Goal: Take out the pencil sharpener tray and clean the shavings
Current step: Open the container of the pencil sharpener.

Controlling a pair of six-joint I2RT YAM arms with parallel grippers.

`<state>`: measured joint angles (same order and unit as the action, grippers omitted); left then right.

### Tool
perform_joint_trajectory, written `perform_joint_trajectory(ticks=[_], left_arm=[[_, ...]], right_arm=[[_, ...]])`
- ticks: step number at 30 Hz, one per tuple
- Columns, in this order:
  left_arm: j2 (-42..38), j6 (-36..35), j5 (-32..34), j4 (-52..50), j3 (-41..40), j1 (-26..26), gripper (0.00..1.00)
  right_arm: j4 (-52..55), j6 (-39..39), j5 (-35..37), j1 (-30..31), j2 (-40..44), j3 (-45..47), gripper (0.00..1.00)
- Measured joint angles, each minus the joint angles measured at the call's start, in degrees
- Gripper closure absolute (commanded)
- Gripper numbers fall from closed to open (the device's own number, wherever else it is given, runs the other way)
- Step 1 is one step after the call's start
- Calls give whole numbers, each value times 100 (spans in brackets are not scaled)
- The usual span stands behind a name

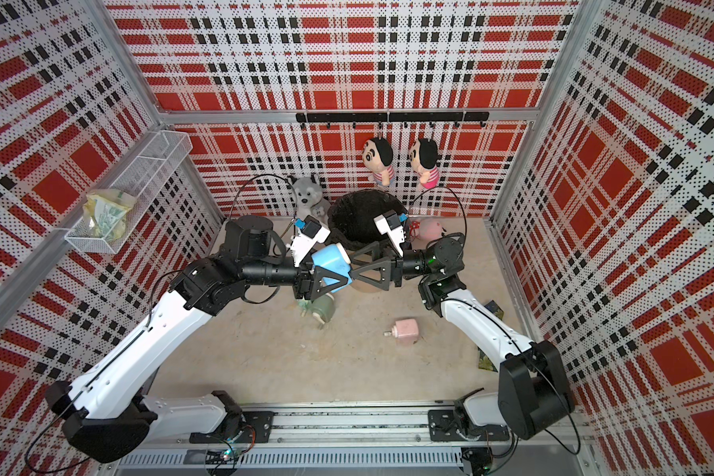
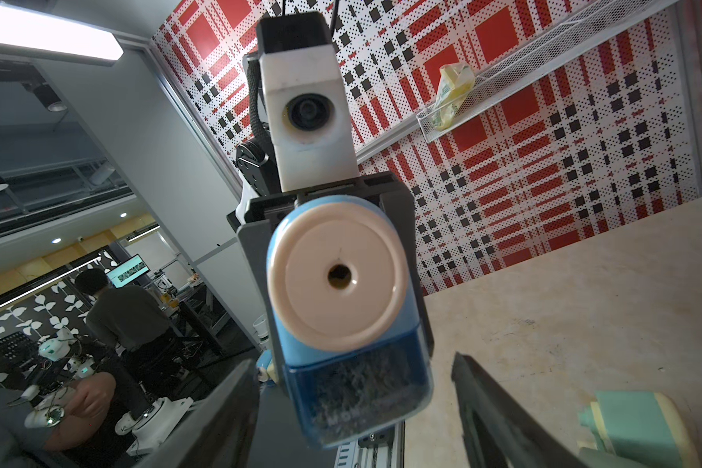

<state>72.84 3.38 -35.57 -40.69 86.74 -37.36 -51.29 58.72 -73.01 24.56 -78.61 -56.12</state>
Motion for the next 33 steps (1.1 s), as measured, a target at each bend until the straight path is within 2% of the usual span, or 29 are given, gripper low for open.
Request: perform_joint_trajectory(ticks=[9,14,27,33], left_arm=[[0,-31,-70,-28,0,116,48],[0,-46,-216,-59,0,160,48],[11,-52,-608,-52,0,170,48],[17,-68,-673,-87,0,201,48]], right_arm=[[612,-501,35,153,0,-17,32],[632,-520,33,168,0,-17,32],[-487,328,-28,245,-153,-17,33],[-651,463,-15,275,-208,-17,41]])
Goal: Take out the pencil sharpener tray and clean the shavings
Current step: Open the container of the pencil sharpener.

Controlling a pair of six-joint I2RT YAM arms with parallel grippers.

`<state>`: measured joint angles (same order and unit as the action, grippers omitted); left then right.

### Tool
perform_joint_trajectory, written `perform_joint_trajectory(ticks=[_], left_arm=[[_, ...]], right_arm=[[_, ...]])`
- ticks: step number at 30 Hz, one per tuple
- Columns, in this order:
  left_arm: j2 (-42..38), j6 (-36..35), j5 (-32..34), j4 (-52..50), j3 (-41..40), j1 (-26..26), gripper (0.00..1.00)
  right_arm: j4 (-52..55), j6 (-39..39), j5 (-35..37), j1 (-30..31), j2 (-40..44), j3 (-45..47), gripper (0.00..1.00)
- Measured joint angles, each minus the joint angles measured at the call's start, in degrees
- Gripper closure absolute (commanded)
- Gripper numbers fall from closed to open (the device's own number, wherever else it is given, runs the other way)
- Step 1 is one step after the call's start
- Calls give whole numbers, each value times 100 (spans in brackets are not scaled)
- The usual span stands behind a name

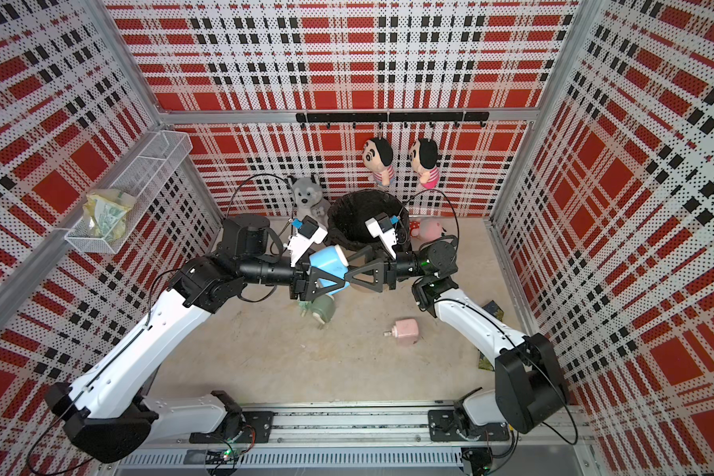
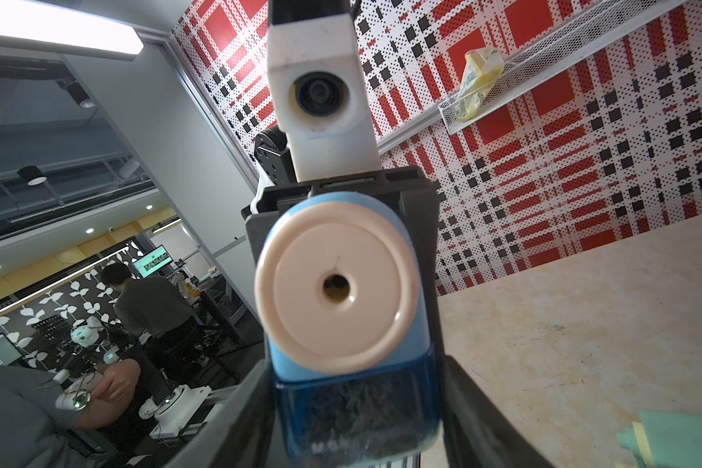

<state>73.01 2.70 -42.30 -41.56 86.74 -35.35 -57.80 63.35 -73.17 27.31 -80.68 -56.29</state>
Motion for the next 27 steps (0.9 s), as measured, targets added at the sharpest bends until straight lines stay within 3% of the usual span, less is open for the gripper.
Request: perform_joint_trajectory(ticks=[12,14,17,19,23,27], left_arm=[[0,17,-98,-37,0,103,49],[-2,9,-101,-55,-2,120,49],[-2,-2,-101,-55,-2,140,48],[-2,-2,-76,-37,-2,155,49],[-2,-2,-81,-37,-2,188,49],[-2,0,-101,-42,-2,190,49]], right_arm=[[57,-149,52,33,-11,-2,51],[175,-260,52,35,-11,-24,48],[365,-411,50,35,-7,-90,31],[466,-463,48,44,9,-98,26],[592,-560,52,87,22,-98,27],[675,-610,55,90,28,-98,36]])
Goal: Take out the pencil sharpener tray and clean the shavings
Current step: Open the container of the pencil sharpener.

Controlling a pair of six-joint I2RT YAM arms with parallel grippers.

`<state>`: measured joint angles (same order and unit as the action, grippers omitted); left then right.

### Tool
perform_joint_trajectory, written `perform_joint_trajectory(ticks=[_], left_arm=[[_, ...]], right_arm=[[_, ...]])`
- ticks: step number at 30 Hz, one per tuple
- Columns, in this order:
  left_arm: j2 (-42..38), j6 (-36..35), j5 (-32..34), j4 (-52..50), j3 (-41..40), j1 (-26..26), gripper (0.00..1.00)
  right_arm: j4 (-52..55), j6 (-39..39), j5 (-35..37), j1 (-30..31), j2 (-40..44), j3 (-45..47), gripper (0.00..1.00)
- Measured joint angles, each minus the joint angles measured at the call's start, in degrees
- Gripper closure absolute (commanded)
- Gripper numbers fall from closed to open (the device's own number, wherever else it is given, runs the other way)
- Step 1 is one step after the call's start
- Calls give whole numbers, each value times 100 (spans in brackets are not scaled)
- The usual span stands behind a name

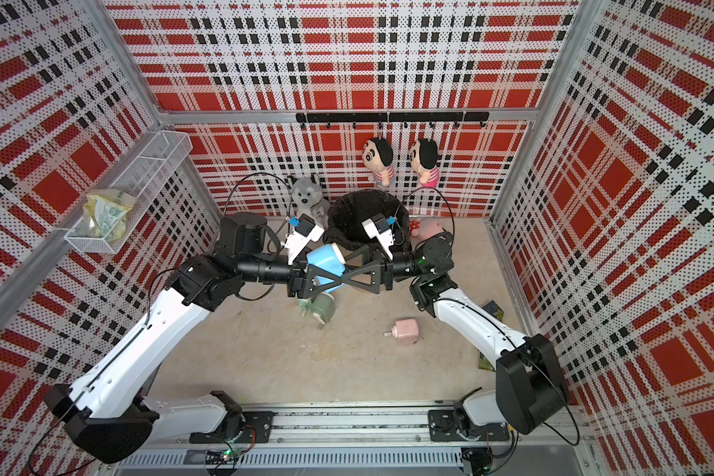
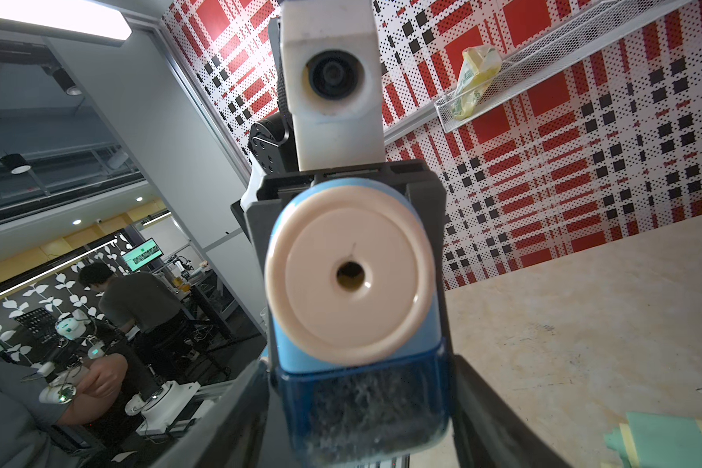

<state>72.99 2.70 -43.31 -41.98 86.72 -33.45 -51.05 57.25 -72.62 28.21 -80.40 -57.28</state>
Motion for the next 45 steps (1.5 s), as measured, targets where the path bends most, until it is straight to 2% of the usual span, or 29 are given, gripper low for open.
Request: perform_joint_trajectory(ticks=[5,10,19,34,40,45], left_arm=[[-22,22,-90,-15,-2,37,48],[-22,26,-103,-13,-2,37,48],[-22,35,-101,33,-2,35,48],[-22,37,72,133,-4,50,49],[-24,-37,149,131,-4,107,49],[-24,-63,186,131,-4,168,49]], right_arm=[[17,-87,-39,-13,22,0,46],[17,-90,-33,-13,28,0,51],[-20,-61,-39,-146,35,2,51],[-566,402,-190,-837,48,2,50],[-809,839,-186,-1241,-20,-11,50],[-1537,1478,-190,-1515,-299,-70,51]])
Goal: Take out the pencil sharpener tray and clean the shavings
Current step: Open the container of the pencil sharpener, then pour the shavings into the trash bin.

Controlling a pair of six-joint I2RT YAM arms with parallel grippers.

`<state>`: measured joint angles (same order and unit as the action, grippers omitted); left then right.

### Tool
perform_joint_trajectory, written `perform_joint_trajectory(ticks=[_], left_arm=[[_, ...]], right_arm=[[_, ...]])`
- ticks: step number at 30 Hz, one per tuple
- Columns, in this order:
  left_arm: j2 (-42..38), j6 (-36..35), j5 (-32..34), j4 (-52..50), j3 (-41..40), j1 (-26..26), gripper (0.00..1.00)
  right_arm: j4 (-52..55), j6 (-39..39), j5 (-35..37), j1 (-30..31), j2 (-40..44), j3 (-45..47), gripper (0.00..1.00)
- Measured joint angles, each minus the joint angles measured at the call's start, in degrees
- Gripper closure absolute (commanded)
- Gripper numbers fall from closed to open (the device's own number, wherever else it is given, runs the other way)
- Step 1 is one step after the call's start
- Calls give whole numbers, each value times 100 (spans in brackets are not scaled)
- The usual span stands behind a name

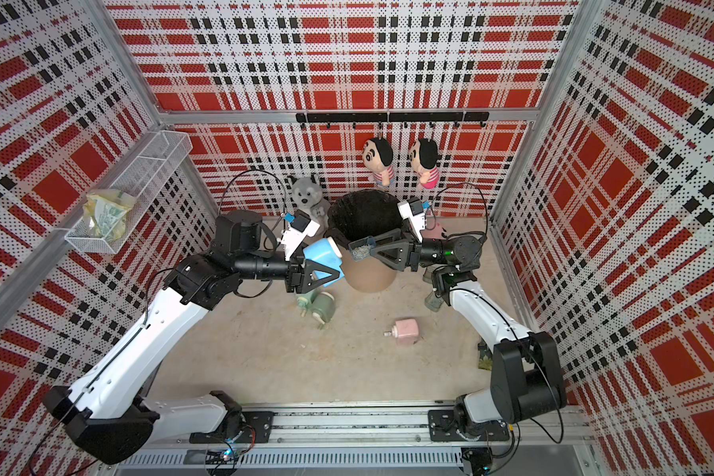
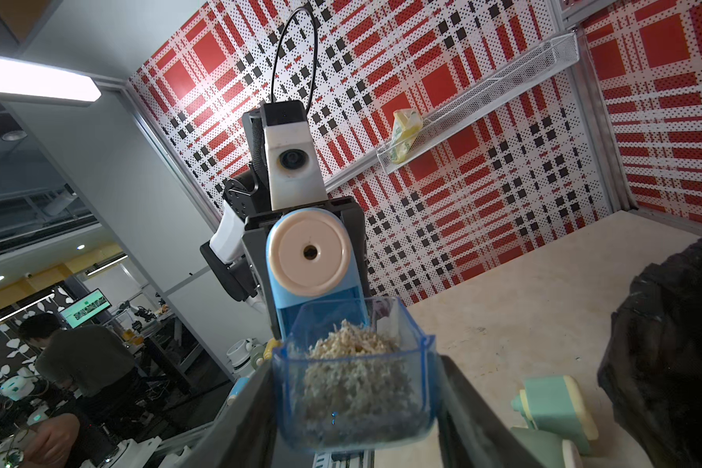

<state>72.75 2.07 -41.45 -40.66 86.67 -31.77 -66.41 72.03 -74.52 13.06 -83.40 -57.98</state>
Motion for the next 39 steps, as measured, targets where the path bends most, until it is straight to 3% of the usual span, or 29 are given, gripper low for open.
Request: perform_joint_trajectory(ticks=[5,9,17,25,32,39], left_arm=[[4,-4,240,-4,0,20,51],[50,-7,680,-4,0,17,50],[136,4,1794,52,-160,-94,51],[133,61,2557,299,-551,-424,51],[125,125,2809,498,-752,-632,52],[81,216,2907,726,-931,-815,52]], right_arm=[[-562,645,44,-271,-391,-219,51],[-190,597,225,-391,-479,-391,50],[3097,-1106,1165,-433,-431,-1196,49],[5014,-1362,1923,-533,-610,-1598,50],[5814,-780,2186,-553,-782,-1836,49],[5040,953,2210,-699,-782,-1384,50]])
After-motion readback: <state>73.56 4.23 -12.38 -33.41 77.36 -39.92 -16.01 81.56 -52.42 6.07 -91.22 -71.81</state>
